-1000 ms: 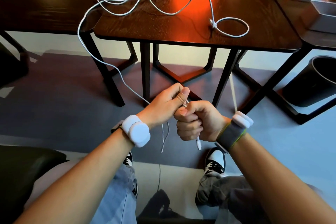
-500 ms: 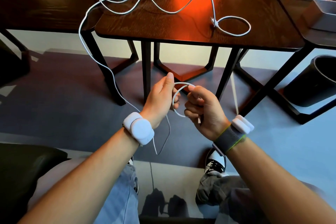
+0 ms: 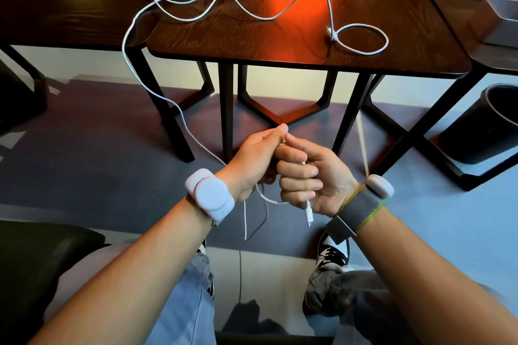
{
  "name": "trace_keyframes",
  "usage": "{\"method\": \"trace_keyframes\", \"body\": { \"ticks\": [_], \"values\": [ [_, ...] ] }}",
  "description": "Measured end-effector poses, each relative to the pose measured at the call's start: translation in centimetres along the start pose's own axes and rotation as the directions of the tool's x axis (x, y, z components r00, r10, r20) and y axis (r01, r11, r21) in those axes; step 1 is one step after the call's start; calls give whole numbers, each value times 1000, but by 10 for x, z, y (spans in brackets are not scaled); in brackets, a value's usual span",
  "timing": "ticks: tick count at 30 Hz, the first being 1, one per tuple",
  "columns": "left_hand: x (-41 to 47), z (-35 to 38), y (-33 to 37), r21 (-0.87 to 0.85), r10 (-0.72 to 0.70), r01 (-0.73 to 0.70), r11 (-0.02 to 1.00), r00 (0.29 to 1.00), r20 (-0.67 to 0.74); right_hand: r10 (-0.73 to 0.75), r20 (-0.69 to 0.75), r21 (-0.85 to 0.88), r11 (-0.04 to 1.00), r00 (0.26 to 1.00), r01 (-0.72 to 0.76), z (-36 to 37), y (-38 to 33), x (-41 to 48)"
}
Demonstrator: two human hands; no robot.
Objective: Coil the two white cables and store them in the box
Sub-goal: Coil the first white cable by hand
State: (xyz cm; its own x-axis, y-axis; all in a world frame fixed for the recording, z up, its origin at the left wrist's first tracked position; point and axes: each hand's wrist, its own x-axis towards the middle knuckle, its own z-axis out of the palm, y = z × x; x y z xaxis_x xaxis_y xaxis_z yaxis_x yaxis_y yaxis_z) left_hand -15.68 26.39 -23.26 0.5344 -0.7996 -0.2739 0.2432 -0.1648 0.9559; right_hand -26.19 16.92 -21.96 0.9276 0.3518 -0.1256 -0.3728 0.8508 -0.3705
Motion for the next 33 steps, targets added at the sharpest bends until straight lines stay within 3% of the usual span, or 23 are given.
{"method": "trace_keyframes", "body": {
  "ticks": [4,7,9,11,13,15,16,19,21,22,24,28,31,33],
  "values": [
    [6,3,-7,-118,-149,135,984,982,-119,-223,7,150,964,975,219,3,-1,3],
    [5,6,-13,76,-275,279,957,960,-60,-445,-138,218,858,885,466,-2,-8,3],
    [1,9,-16,301,-285,269,915,959,9,-550,-271,215,765,790,606,-8,-12,2],
    [-4,12,-18,498,-240,162,852,966,97,-636,-412,72,691,652,719,-14,-16,4],
    [-10,16,-19,648,-169,12,762,969,181,-709,-509,-239,662,489,711,-20,-20,8],
    [-12,16,-18,774,-93,-111,623,972,215,-781,-497,-602,625,379,498,-27,-23,13],
    [-13,14,-16,816,-56,-151,558,974,218,-805,-466,-744,581,367,330,-28,-23,14],
    [-12,2,-2,863,42,-163,478,986,163,-787,-418,-908,376,454,-185,-27,-17,9],
    [-12,-9,7,875,164,-161,457,982,95,-696,-448,-889,281,561,-361,-24,-9,4],
    [-12,-15,9,884,250,-161,439,967,52,-622,-482,-876,315,617,-366,-22,-6,3],
    [-10,-25,11,868,405,-203,453,914,3,-443,-510,-827,487,737,-280,-17,-1,1],
    [-8,-18,10,616,557,-462,638,829,45,-123,-299,-543,838,946,-62,-2,-3,1],
    [-11,-1,3,270,489,-478,836,872,31,-58,-101,-334,942,993,21,4,-4,-2],
    [-9,4,-2,159,437,-431,888,899,-3,-47,-38,-244,969,998,37,5,-4,-8]
  ]
}}
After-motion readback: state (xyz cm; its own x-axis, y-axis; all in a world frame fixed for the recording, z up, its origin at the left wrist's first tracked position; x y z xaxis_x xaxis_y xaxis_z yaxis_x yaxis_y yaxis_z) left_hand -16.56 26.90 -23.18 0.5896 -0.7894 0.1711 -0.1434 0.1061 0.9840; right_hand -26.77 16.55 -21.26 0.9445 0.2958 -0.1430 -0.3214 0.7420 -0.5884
